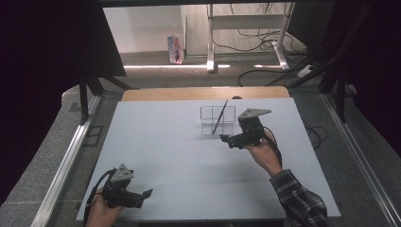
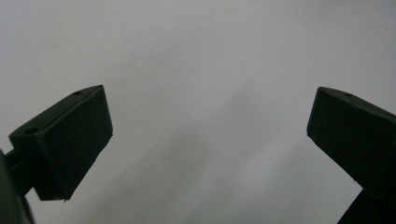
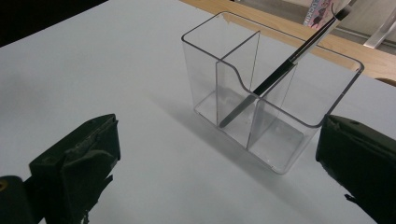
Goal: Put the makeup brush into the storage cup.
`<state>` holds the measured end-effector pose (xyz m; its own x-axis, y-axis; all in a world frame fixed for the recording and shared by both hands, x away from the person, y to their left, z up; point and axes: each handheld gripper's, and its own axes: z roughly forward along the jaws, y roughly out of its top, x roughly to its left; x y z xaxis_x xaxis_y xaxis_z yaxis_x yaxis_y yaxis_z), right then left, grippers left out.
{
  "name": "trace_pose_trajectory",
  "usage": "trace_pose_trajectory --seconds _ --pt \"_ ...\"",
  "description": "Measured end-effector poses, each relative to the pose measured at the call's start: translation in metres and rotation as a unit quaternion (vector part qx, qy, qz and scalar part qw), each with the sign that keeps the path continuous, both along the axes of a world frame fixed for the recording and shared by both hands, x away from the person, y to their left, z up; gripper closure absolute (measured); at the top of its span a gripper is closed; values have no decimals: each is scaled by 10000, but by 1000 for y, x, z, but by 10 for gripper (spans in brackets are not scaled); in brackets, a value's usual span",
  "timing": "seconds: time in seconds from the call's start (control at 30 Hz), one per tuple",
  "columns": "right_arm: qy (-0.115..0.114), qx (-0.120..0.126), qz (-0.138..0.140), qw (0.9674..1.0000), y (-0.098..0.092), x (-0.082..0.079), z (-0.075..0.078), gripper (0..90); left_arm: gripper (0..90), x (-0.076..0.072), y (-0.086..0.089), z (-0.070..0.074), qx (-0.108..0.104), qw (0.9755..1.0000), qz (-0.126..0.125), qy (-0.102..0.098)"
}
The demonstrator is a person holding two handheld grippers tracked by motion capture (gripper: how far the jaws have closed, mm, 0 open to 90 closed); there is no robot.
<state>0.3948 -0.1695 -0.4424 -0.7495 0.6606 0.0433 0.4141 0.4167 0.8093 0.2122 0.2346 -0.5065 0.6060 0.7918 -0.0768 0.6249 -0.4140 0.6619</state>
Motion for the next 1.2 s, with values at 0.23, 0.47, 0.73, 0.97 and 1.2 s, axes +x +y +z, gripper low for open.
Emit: trace_pose_trajectory --seconds 0.23,0.47,0.73,0.97,1.2 --pt "35 -70 76 9999 -2 -6 0 0 9 0 0 0 -7 10000 -3 -4" --pt "58 -176 155 9997 -1 -13 -3 0 8 0 1 0 -43 10000 7 -19" --pt "102 -285 177 9994 -3 -21 -7 0 8 0 1 0 -42 10000 -2 -19" --pt "124 -330 184 9992 -5 -28 -9 0 8 0 1 0 -39 10000 -3 -11" --pt "115 -381 197 9990 -7 -36 -11 0 8 0 1 0 -49 10000 -7 -10"
